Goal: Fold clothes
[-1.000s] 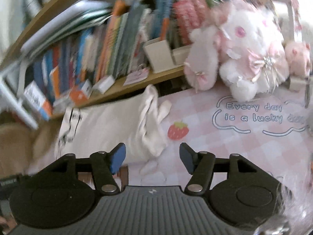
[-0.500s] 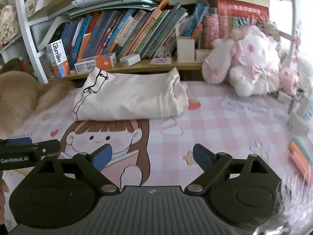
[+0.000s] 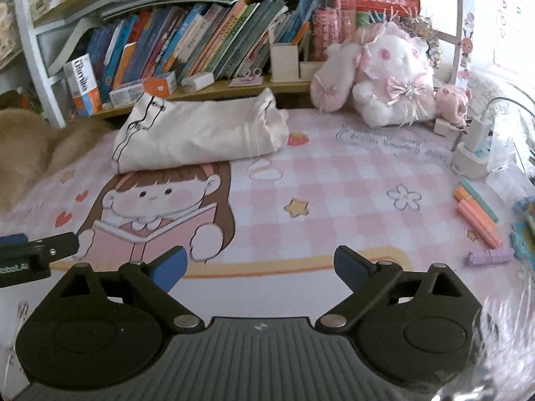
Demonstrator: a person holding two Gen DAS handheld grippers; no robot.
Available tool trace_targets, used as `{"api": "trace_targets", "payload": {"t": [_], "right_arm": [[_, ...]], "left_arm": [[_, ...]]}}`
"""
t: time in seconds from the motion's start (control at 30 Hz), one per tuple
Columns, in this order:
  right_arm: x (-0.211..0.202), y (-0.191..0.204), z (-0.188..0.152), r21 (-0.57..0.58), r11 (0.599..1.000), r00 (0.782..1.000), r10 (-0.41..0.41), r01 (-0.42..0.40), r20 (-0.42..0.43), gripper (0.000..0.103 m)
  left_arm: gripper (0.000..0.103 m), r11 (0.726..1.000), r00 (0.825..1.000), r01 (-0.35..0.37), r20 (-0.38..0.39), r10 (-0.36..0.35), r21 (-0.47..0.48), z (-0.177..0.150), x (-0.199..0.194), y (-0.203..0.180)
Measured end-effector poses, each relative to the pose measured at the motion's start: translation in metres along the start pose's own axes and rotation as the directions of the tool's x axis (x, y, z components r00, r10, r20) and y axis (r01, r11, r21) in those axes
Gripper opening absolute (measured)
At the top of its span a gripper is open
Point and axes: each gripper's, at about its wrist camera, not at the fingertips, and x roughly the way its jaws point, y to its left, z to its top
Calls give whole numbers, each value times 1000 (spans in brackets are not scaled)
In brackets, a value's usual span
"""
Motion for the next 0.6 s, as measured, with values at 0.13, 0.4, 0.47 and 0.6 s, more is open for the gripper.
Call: {"api": "trace_targets", "payload": {"t": [0.13,0.4,0.47,0.6], "right_arm": [[-1,8,-4,-31,999,1000,15,-16,-12,95],[-4,18,-4,-70,997,1000,22,-23,-4,97],[-4,19,-4,-73,997,1000,23,-23,-6,97],[-4,20,-3,-77,997,1000,25,-25,-8,97]], "left_arm": [[97,1000,1000,12,-7,-12,5,-1,-2,-1],[97,1000,1000,19,-15,-19,3,-1,-3,-1],[97,1000,1000,18,-15,-18,5,-1,-3,-1],[98,1000,1000,16,-15,-15,13,0,-3,-3]]}}
